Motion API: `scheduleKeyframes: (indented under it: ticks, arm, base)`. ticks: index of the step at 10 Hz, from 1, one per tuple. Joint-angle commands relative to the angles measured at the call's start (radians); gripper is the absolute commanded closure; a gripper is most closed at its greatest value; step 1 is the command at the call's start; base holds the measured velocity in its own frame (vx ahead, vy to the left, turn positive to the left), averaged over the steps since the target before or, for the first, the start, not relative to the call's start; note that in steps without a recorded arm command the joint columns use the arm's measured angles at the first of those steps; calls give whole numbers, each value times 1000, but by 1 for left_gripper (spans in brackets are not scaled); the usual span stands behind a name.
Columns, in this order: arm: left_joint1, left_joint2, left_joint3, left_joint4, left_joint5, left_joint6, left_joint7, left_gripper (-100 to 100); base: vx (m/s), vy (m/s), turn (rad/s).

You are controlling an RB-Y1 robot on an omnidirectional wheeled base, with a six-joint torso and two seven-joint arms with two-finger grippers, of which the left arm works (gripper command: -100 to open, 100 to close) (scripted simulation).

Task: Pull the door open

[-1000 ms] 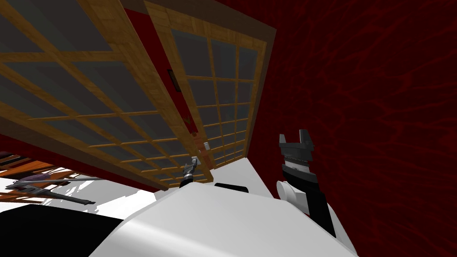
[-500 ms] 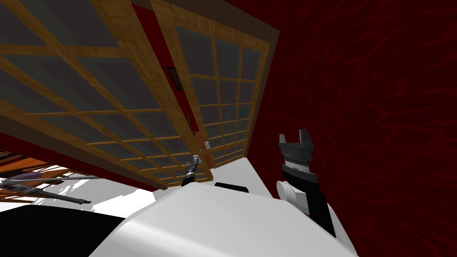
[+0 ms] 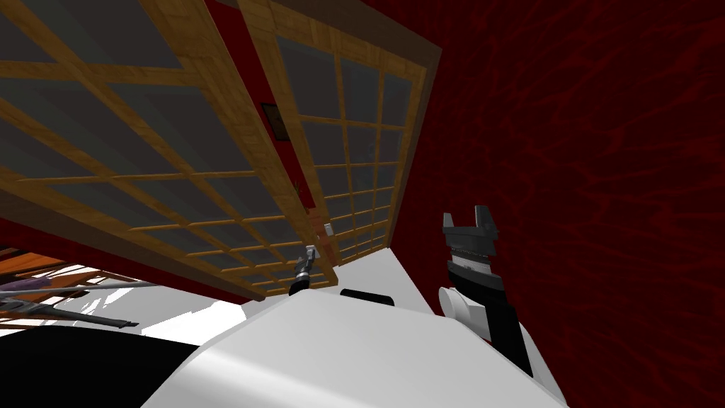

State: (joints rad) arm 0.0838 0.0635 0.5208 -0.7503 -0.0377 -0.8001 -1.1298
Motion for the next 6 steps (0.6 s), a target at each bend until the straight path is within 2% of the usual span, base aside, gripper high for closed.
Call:
scheduleKeyframes:
  ticks: [1, 3, 6]
  arm:
    - [8, 12, 4, 8, 13, 6, 50, 100]
    - [6, 13, 0, 10, 18, 5, 82, 100]
    - [-2, 19, -13, 16, 34, 2, 170, 100]
  base:
    - [-50, 16, -46]
    - [-42, 17, -43]
    - [-42, 10, -46]
